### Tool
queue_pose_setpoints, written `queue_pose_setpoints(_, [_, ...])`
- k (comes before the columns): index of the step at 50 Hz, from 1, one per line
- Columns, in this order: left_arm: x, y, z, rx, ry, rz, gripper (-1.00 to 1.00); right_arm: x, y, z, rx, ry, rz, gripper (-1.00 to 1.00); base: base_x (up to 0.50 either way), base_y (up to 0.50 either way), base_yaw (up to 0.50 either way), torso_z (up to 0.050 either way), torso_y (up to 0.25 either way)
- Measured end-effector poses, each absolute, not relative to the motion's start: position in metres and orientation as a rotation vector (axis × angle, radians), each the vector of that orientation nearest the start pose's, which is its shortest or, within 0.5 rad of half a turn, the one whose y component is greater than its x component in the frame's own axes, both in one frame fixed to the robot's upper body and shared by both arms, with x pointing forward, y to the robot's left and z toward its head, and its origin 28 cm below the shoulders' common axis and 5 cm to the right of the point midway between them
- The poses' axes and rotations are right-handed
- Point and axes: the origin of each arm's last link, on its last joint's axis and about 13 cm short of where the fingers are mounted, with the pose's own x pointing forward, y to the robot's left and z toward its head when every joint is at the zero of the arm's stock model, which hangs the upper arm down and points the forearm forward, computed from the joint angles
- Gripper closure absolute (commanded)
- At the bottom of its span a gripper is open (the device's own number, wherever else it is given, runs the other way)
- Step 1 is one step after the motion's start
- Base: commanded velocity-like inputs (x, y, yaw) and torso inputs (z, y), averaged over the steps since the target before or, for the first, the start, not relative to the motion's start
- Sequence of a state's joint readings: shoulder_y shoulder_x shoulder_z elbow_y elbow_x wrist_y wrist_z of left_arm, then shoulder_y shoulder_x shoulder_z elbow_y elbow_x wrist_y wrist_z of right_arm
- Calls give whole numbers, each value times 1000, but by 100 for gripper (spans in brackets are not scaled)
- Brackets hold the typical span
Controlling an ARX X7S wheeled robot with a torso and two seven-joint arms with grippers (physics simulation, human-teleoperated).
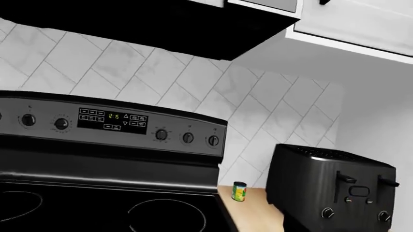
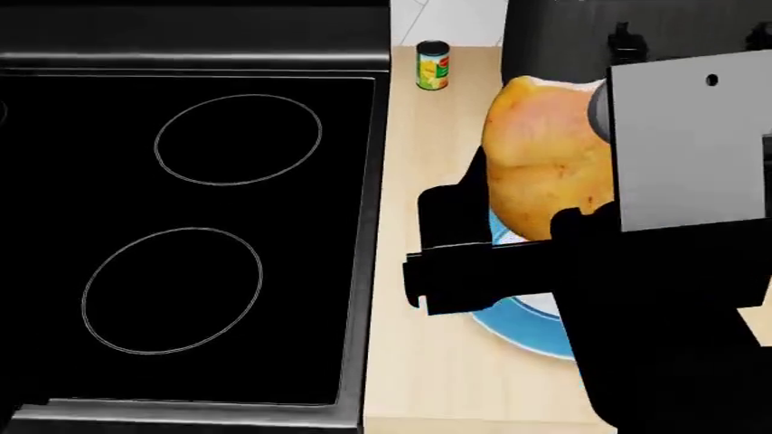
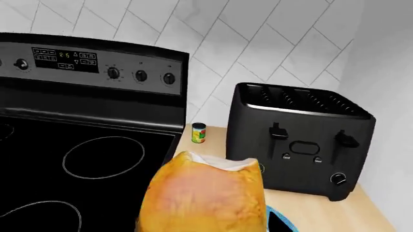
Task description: Pick the chicken breast from the counter and place it in the microwave.
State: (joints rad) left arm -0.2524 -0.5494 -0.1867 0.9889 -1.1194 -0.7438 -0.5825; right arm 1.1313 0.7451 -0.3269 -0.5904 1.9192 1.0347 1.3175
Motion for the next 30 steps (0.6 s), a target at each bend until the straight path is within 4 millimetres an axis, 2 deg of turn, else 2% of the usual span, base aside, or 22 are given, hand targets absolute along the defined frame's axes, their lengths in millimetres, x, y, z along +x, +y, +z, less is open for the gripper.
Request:
queue_pose_setpoints(8, [166,235,215,-164,-287,-159,-100,187,-112,301,-86,14,93,100,-500,129,0,0,0])
queue_pose_setpoints(17, [168,235,216,-164,-290,-163,-100,184,-112,302,-82,-13,88,100,-14,0,0,0,0])
queue_pose_setpoints(30, [170,234,217,-164,-294,-165,-100,185,-114,302,-82,-43,71,100,86,500,0,0,0])
